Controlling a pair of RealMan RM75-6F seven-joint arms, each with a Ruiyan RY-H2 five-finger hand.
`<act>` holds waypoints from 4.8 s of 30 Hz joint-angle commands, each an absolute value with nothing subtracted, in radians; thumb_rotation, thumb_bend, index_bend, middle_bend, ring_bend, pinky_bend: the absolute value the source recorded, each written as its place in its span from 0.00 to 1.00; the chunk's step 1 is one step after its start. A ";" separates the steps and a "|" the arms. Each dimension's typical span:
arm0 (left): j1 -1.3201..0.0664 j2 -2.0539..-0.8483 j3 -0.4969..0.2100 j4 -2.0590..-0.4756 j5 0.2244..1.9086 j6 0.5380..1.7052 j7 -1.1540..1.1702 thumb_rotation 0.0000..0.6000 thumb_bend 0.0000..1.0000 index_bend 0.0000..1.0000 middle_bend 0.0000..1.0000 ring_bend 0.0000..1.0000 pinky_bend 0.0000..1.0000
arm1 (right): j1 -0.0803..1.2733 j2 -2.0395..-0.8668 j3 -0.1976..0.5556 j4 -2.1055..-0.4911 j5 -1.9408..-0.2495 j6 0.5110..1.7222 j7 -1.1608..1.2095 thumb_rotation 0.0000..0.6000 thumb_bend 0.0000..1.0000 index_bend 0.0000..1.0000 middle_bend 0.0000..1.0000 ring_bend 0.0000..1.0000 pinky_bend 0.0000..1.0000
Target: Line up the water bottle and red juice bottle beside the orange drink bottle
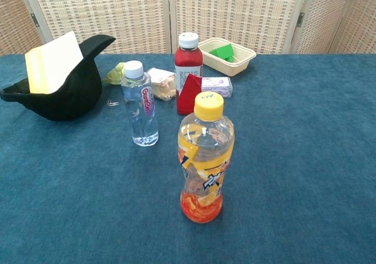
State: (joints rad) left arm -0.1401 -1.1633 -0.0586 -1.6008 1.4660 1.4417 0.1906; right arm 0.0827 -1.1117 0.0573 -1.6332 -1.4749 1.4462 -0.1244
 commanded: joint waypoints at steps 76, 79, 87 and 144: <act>-0.770 -1.516 -0.072 -1.118 1.609 0.960 -0.875 1.00 0.16 0.20 0.14 0.18 0.24 | 0.037 -1.044 0.065 -1.703 -1.563 1.576 -0.074 1.00 0.21 0.05 0.11 0.00 0.10; -0.785 -1.547 -0.073 -1.087 1.600 0.952 -0.879 1.00 0.16 0.22 0.16 0.20 0.26 | 0.036 -1.044 0.065 -1.700 -1.561 1.575 -0.069 1.00 0.21 0.05 0.11 0.00 0.10; -0.813 -1.619 -0.075 -1.012 1.572 0.926 -0.910 1.00 0.16 0.27 0.21 0.24 0.31 | 0.034 -1.049 0.063 -1.688 -1.555 1.568 -0.060 1.00 0.21 0.05 0.11 0.00 0.10; -0.618 -1.454 0.084 -1.273 1.695 1.281 -0.761 1.00 0.16 0.58 0.58 0.51 0.70 | 0.043 -1.045 0.065 -1.691 -1.593 1.577 -0.035 1.00 0.21 0.06 0.11 0.00 0.10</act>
State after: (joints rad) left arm -0.6239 -1.4594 0.0774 -1.2645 1.6865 1.2771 -0.7669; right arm 0.0432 -1.0453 0.0649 -1.6910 -1.5930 1.5766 -0.0348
